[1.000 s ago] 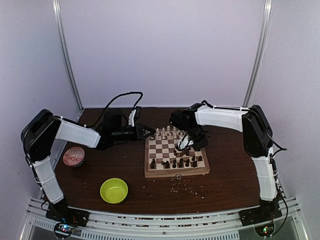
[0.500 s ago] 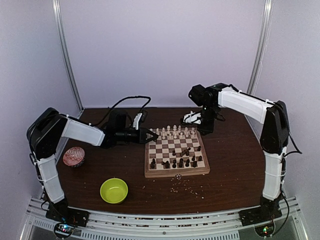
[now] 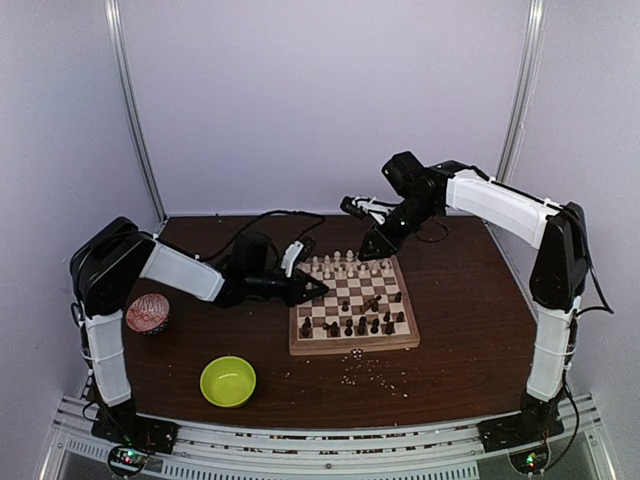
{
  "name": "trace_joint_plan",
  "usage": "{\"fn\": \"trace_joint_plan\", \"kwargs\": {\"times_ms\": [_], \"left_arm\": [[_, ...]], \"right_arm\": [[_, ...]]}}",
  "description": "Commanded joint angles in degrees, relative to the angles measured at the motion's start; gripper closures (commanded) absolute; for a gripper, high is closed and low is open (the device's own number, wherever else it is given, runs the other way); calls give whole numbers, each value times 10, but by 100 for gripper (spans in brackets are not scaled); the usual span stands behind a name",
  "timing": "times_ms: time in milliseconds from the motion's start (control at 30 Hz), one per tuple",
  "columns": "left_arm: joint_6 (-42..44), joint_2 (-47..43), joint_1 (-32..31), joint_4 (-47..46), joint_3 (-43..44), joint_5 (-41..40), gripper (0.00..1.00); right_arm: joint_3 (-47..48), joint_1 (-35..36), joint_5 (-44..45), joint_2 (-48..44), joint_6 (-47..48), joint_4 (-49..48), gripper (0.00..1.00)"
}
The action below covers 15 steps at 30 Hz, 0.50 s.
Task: Set up the chess pieces on the board
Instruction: Place the rook on the chessboard.
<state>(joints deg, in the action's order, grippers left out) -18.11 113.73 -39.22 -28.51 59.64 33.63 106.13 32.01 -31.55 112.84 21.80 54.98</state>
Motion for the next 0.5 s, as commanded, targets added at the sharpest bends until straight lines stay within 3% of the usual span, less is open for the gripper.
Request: {"fn": "trace_joint_plan", "kwargs": {"times_ms": [0,300,467], "left_arm": [[65,25,0,-43,5,-12,90],[102,53,0,-52,9,-15,89],[102,39,0,-54,-7,-23,83]], "right_arm": [[3,-2,-63,10,-59,-39,70],[-29,-1,-52,5,-57,-45,70],[-32,-1,-53,6,-56,-46,70]]}}
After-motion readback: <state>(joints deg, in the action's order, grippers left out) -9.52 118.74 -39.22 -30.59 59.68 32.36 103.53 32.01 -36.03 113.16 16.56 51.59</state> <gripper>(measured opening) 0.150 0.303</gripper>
